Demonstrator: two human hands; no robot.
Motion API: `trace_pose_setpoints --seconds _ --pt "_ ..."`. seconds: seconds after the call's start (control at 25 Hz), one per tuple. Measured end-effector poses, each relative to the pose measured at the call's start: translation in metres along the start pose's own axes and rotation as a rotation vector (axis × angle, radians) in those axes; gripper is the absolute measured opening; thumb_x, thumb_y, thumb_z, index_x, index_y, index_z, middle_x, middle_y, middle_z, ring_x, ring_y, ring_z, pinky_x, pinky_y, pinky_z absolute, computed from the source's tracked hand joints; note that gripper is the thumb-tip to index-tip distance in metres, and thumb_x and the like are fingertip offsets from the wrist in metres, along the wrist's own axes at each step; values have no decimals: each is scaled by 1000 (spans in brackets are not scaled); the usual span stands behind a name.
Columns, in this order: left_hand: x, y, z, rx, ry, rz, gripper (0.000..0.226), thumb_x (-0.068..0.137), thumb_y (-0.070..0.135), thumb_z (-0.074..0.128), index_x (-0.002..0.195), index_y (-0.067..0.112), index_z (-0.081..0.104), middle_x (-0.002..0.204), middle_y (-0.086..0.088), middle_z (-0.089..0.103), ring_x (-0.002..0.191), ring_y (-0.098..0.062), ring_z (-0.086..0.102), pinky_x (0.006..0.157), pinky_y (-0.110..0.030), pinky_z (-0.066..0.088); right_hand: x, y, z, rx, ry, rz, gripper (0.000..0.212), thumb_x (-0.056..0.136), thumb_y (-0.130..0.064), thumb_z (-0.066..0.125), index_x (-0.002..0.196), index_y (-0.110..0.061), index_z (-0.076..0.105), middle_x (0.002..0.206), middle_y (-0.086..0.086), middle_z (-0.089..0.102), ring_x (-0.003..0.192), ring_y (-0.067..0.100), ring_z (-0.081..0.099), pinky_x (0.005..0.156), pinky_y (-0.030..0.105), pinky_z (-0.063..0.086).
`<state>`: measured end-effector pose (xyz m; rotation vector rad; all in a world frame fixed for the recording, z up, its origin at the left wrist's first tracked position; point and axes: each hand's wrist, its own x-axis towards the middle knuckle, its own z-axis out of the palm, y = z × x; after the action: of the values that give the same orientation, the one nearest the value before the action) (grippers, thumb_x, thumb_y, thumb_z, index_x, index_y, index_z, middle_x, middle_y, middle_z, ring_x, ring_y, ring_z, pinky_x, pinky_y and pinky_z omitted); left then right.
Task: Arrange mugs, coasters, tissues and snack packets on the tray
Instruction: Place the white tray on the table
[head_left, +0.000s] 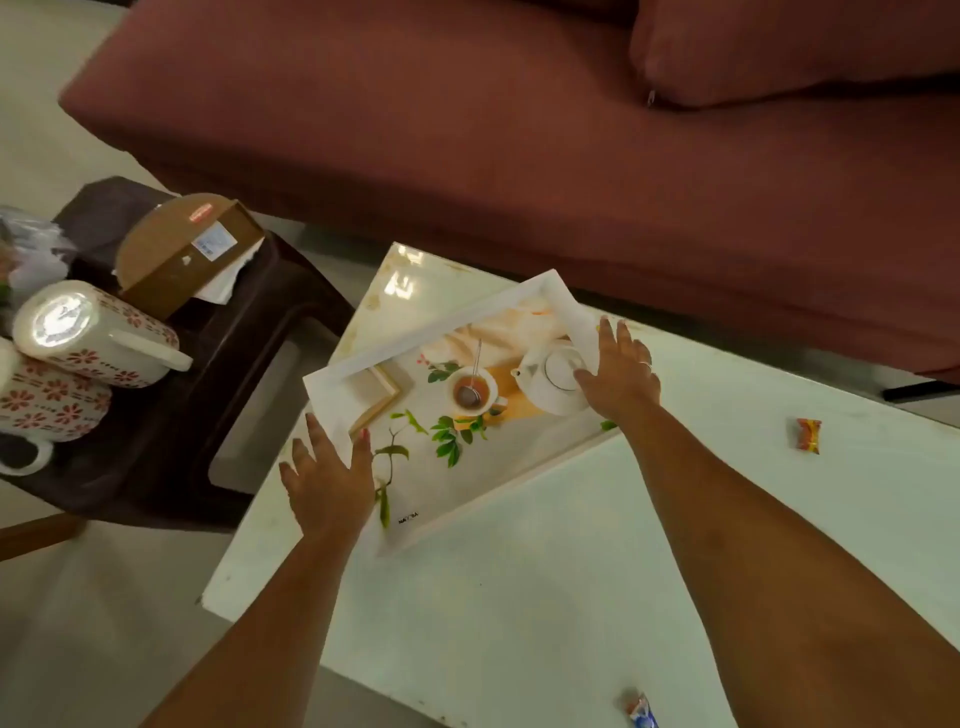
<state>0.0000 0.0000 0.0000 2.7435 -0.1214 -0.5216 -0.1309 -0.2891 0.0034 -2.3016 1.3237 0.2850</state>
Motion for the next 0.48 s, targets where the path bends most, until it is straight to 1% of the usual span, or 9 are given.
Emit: trace_pose_setpoints --seconds 0.12,0.2,0.24,0.32,0.4,0.48 --pt "3 -5 12 -308 10 -172 68 97 38 42 150 10 12 147 -24 35 134 -44 34 112 -56 28 6 6 10 31 -38 52 78 91 -33 55 150 -21 5 158 8 14 137 38 28 104 55 35" --pt "-1 -7 18 -482 -20 -278 60 98 33 41 149 13 16 144 -22 37 129 -42 42 106 -57 37 9 11 18 67 -52 76 78 91 -26 55 149 -20 4 155 10 20 132 40 36 103 55 36" --pt "-2 -6 18 -567 -36 -332 55 99 31 40 148 14 21 144 -21 38 127 -40 45 103 -57 42 8 11 21 77 -32 83 79 90 -21 57 149 -20 4 153 12 25 130 41 38 102 56 37" --pt "3 -4 15 -759 -47 -439 47 99 31 41 143 17 32 139 -17 44 121 -37 51 99 -54 46 10 12 21 110 9 107 83 87 -12 60 149 -18 5 145 15 34 126 41 42 102 56 37" --pt "9 0 11 -927 -64 -525 41 98 33 42 136 19 42 133 -15 52 116 -35 55 98 -54 47 11 14 17 130 3 127 86 86 -9 63 150 -17 6 141 17 36 125 40 42 103 56 36" --pt "14 5 5 -1012 -68 -551 39 97 35 44 133 19 45 126 -14 58 110 -33 59 94 -52 50 6 15 13 157 -9 151 85 86 -9 63 150 -17 7 140 18 36 125 40 41 104 55 37"
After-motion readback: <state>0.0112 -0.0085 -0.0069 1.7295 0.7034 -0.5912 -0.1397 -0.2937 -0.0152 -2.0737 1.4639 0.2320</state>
